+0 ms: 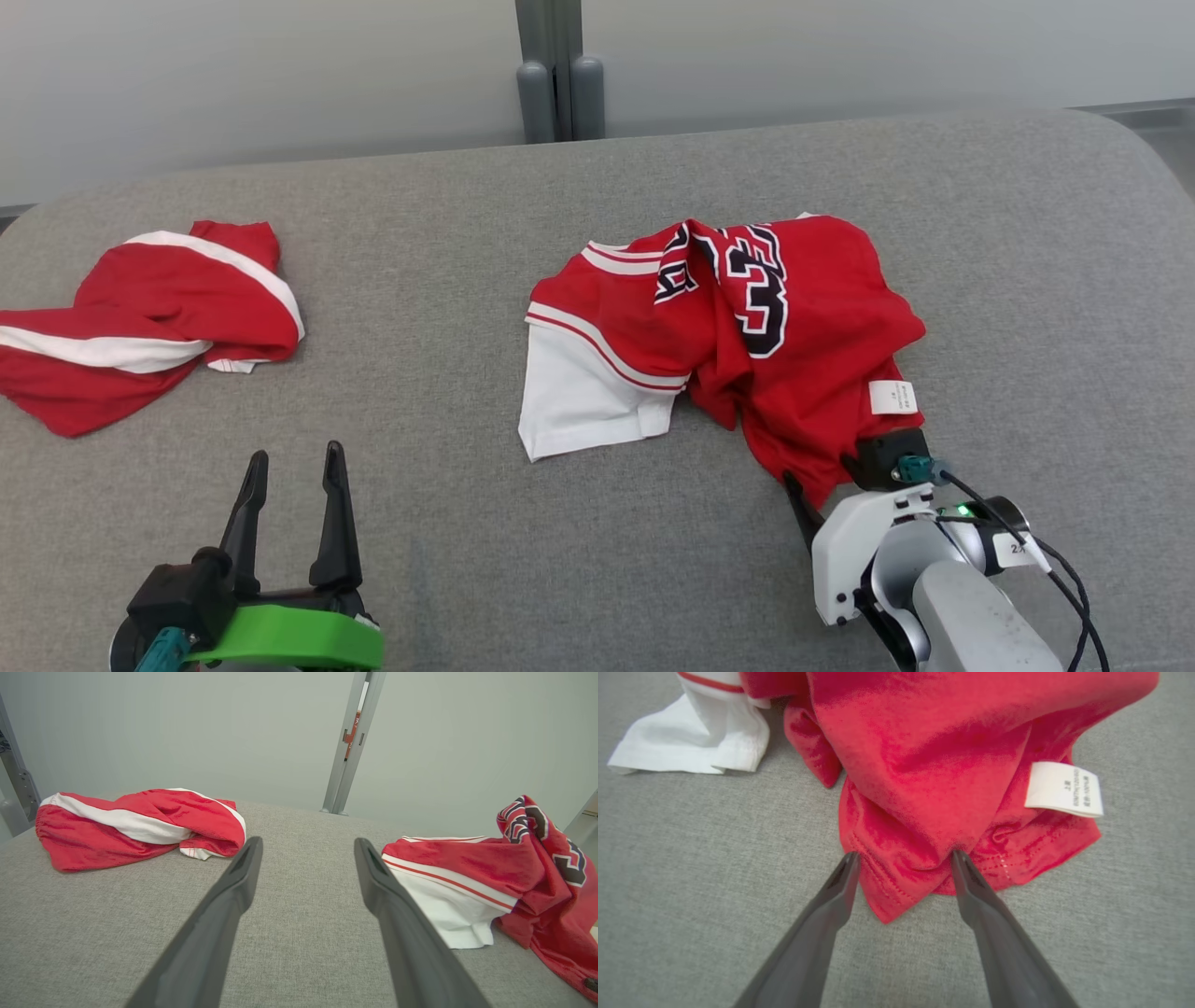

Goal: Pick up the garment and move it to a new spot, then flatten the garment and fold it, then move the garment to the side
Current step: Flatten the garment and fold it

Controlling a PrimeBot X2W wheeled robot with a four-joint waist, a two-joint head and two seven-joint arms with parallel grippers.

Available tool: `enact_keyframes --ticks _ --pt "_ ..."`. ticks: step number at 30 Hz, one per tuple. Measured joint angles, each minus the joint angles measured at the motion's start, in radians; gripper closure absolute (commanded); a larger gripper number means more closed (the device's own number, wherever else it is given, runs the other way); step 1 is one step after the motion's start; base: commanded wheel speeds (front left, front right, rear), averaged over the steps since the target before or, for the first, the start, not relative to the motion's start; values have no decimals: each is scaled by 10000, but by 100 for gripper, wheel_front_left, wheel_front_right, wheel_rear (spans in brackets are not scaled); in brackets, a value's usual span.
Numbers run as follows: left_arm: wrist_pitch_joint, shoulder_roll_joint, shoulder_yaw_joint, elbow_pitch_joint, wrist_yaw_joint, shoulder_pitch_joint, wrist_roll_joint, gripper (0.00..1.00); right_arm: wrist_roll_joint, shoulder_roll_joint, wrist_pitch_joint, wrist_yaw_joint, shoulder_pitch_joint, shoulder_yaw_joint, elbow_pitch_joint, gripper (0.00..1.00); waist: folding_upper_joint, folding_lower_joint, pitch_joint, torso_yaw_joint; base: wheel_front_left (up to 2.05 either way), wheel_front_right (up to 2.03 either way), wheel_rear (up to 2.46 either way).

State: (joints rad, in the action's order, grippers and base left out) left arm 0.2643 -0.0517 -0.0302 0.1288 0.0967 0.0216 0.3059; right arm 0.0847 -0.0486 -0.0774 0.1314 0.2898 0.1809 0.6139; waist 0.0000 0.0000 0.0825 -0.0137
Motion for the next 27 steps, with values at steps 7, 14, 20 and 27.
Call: enact_keyframes --ticks 7,14,20,27 --pt "0 4 -21 59 59 -127 -2 0 -167 -4 132 0 624 -384 1162 29 0 0 168 290 0 0 0" --pt "0 8 -50 100 77 -130 13 0 -1110 10 445 2 938 -1172 1415 100 0 0 112 408 0 0 0" --pt "0 12 -123 23 42 -123 109 0 -2533 -610 286 2 1643 -2362 378 100 0 0 57 412 0 0 0" --pt "0 17 -318 -12 13 -337 176 0 -3440 -1927 -224 2 3089 -2272 -115 100 0 0 303 550 0 0 0"
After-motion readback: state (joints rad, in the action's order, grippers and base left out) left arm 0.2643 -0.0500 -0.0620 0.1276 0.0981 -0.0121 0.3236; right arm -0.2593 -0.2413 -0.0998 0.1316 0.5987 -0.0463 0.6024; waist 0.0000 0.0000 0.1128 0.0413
